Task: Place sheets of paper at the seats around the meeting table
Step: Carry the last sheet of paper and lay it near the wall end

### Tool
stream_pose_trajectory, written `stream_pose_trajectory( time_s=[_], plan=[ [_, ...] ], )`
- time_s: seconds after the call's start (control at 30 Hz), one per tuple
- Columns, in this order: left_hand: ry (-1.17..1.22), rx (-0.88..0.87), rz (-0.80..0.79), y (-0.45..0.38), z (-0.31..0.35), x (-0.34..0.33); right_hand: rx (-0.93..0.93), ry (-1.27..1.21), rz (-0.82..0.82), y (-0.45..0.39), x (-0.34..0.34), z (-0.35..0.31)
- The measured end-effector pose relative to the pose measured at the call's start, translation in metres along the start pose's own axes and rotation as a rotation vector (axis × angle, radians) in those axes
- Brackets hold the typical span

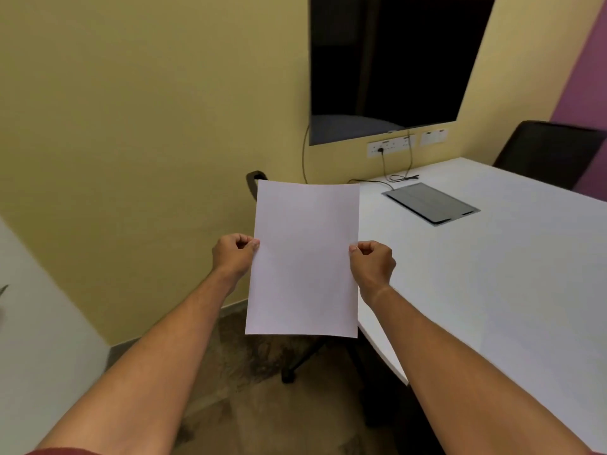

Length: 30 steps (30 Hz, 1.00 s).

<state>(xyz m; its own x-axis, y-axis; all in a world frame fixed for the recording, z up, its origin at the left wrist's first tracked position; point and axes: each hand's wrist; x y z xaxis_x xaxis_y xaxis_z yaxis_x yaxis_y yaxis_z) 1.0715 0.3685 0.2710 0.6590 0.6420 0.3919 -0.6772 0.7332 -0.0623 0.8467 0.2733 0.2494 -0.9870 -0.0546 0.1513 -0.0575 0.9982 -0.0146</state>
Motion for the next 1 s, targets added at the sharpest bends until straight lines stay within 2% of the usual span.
stream_pose_trajectory(
  time_s=[0.5,0.77,1.0],
  plan=[
    [0.019,-0.244,-0.429,-0.218,0.077,-0.127,-0.002,-0.002,0.442,-0.151,-0.002,-0.022],
    [0.017,-0.276,-0.558,-0.296,0.097,-0.212,-0.018,0.005,0.531,-0.23,0.01,-0.007],
    [-0.105,-0.216,-0.588,-0.369,0.084,-0.297,-0.111,-0.058,0.479,-0.322,0.015,0.042]
  ],
)
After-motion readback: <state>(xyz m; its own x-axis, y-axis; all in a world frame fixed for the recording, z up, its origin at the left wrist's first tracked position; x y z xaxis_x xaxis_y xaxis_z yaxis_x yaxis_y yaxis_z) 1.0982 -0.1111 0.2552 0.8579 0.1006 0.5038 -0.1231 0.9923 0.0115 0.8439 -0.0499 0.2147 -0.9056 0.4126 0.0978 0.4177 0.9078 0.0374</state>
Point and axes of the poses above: each hand's wrist, its own y-axis away from the middle knuckle, its own x-axis out of the back of the hand, z = x × y, and after that the axes turned 7 degrees about -z, right-handed
